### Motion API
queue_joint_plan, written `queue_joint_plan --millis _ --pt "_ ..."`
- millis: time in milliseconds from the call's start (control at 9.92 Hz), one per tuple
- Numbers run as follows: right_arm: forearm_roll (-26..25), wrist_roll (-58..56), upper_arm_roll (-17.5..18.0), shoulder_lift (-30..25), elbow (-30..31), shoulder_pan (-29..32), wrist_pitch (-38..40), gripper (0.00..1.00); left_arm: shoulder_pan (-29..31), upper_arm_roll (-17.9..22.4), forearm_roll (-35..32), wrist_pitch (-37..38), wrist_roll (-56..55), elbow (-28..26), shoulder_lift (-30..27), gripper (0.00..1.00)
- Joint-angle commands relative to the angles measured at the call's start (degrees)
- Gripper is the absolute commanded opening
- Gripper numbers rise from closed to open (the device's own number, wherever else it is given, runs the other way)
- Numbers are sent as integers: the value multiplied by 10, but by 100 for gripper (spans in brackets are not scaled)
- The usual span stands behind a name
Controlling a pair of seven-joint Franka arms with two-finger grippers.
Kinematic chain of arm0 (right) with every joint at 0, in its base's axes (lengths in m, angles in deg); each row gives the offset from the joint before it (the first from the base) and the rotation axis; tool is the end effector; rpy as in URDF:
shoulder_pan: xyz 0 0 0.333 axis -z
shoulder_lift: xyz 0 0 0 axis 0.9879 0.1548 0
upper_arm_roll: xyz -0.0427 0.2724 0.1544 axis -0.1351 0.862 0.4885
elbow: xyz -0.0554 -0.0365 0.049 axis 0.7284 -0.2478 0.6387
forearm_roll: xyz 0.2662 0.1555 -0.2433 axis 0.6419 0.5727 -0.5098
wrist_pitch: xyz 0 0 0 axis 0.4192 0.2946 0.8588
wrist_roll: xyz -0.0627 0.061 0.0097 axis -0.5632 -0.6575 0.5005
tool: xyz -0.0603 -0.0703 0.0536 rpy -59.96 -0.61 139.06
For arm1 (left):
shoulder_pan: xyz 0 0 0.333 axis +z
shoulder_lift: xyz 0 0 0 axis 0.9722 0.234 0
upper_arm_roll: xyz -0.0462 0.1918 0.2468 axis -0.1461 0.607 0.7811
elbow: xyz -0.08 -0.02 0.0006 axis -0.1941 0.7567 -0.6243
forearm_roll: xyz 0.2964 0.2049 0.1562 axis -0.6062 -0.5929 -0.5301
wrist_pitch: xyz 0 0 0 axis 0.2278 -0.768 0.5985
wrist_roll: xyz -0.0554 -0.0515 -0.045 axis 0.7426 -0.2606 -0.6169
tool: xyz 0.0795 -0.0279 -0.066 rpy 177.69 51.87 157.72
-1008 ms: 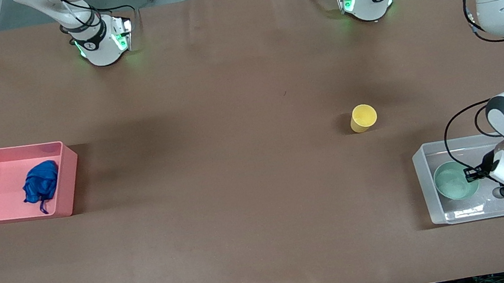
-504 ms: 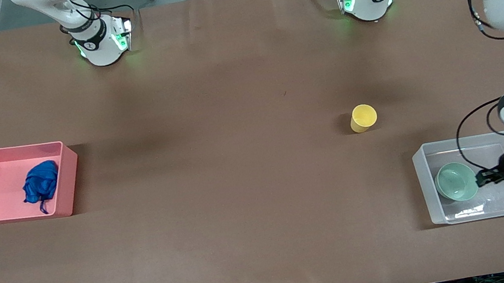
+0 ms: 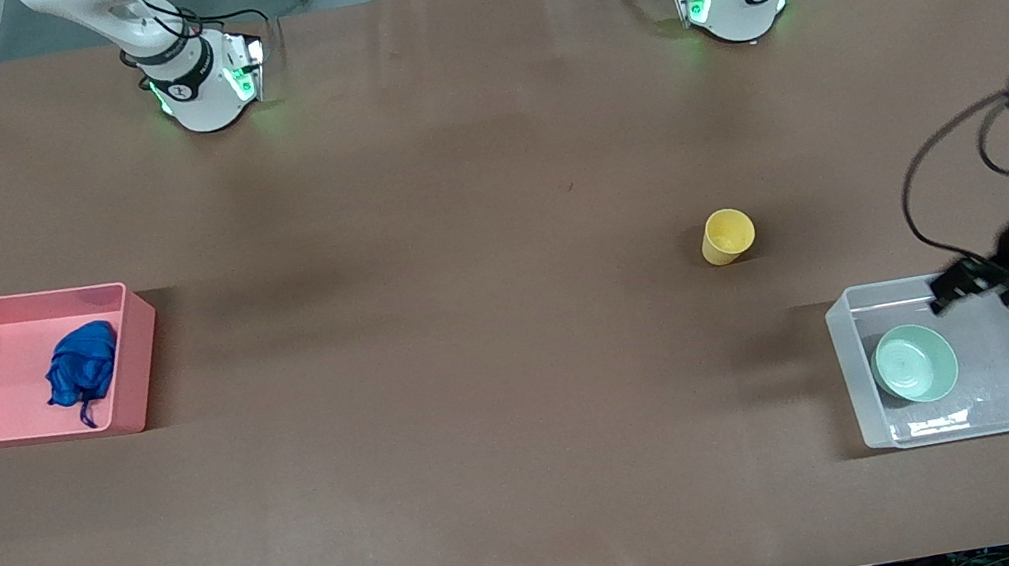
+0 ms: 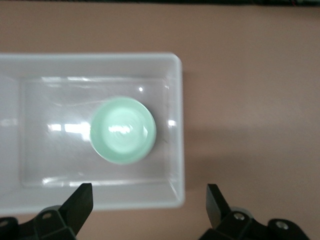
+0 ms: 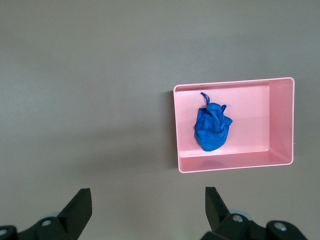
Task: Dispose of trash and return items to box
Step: 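Open the left gripper and move it to the yellow cup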
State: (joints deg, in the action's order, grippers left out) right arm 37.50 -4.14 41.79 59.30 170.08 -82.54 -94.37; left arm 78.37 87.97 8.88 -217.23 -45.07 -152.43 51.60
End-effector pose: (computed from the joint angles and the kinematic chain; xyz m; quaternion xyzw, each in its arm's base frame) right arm 0.5415 -0.0391 0.6416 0.9985 -0.0549 -0.0001 0.0089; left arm 0.6336 0.0037 0.4214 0.9946 -0.0182 0.0929 0.0432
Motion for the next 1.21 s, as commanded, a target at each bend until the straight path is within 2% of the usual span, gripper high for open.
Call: queue_joint_plan --millis 0,303,605,908,1008,1109 --pt "-2 10 -4 -14 2 -5 7 100 0 -32 -16 -17 -26 -166 -99 100" --pt "-7 -11 -5 -9 -28 -3 10 100 -1 -92 -16 -23 -26 -240 -97 100" --pt "-7 -16 -4 -8 -36 -7 10 100 -16 -101 -16 -67 -26 -257 -43 98" --pt "-15 -24 -4 -8 -39 -8 11 100 -16 -118 -16 -160 -26 -258 34 98" --pt "-15 -24 -4 -7 -38 -8 11 100 -16 -124 -16 -174 -26 -258 48 89" --pt "-16 -35 -4 -7 -38 -8 11 100 -16 -126 -16 -182 -26 -263 52 48"
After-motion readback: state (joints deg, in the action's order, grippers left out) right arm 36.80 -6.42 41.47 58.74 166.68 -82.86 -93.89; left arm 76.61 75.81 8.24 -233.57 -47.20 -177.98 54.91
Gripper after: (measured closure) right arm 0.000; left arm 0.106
